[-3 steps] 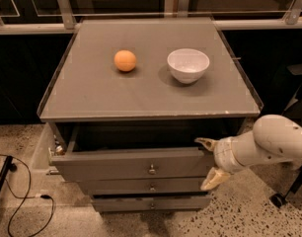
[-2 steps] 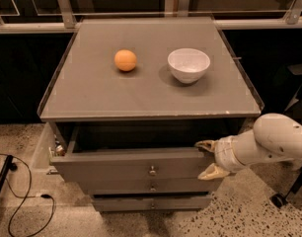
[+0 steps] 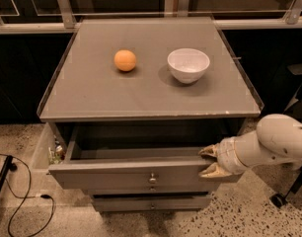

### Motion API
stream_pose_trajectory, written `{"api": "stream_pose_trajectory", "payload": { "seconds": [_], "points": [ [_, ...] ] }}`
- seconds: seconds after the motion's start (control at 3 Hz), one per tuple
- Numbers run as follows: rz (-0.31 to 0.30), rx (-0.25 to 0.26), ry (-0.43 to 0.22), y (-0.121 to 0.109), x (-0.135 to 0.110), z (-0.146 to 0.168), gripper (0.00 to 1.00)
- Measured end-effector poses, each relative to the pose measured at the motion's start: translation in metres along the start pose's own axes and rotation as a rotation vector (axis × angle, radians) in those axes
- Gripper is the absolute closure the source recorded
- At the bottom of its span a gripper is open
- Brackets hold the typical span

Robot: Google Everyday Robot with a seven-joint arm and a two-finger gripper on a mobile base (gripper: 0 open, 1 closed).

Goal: Open top drawer

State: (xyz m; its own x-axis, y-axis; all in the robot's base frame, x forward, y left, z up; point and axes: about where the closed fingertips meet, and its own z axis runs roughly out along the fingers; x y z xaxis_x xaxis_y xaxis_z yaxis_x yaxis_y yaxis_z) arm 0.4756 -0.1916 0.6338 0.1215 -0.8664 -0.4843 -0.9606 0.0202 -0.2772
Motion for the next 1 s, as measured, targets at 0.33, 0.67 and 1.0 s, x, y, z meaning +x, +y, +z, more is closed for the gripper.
{"api": "stream_pose_trajectory", "payload": {
  "seconds": [0.33,0.67,1.0],
  "points": [
    [0.007,0.027,-0.012,0.0047,-0.0116,-0.0069,0.87],
    [0.007,0.027,-0.012,0.0047,-0.0116,-0.0068,0.64],
    [0.007,0.027,-0.012,0.0047,-0.0116,-0.0068,0.41]
  ]
}}
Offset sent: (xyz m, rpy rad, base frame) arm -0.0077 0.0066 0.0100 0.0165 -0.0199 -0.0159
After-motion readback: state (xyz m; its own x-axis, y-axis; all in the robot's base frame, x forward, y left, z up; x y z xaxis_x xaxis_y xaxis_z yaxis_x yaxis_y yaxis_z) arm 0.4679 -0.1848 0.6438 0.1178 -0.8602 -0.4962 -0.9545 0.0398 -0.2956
